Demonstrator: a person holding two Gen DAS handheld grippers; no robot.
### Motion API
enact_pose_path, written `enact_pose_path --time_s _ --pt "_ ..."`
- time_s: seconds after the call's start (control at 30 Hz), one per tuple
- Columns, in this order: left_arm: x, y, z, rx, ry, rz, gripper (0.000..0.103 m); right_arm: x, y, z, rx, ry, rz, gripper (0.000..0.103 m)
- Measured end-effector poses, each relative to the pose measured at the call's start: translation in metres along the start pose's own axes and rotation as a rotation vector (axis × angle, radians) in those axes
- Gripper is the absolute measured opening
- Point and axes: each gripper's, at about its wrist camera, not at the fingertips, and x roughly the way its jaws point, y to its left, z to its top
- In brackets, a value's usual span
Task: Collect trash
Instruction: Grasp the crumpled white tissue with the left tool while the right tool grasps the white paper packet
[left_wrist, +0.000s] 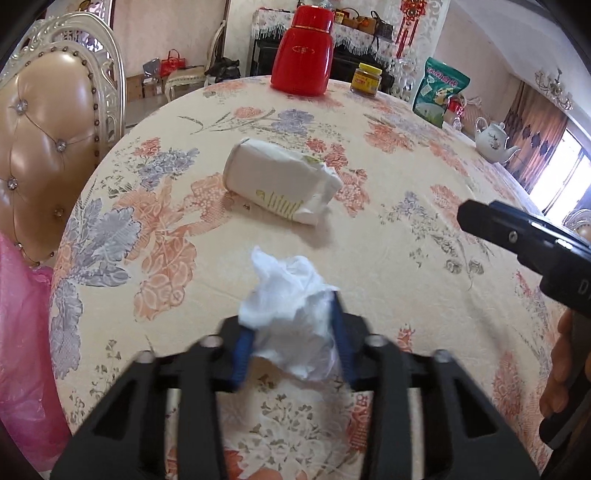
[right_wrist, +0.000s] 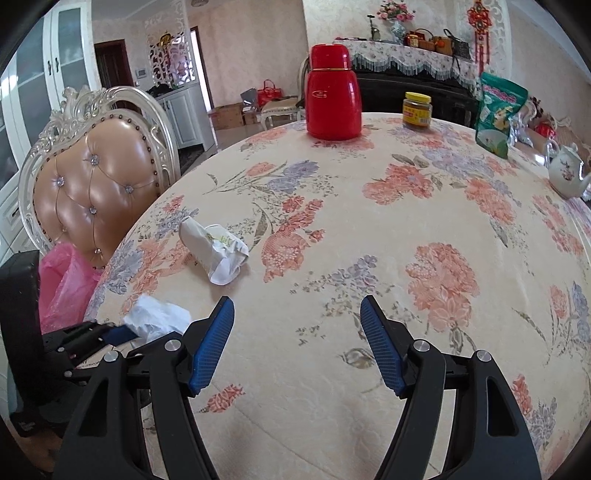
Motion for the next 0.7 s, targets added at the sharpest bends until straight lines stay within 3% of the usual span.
enact_pose_path --time_s 0.2,0.7 --pt "-0.011 0.014 0.005 -0.019 -0.036 -0.011 0.021 0.018 0.02 0.012 -0.052 0.006 0.027 0.072" --pt "-0.046 0.056 0.018 -0.053 -0.113 0.041 0.021 0.091 0.063 0.037 -0.166 0.081 0.098 0.072"
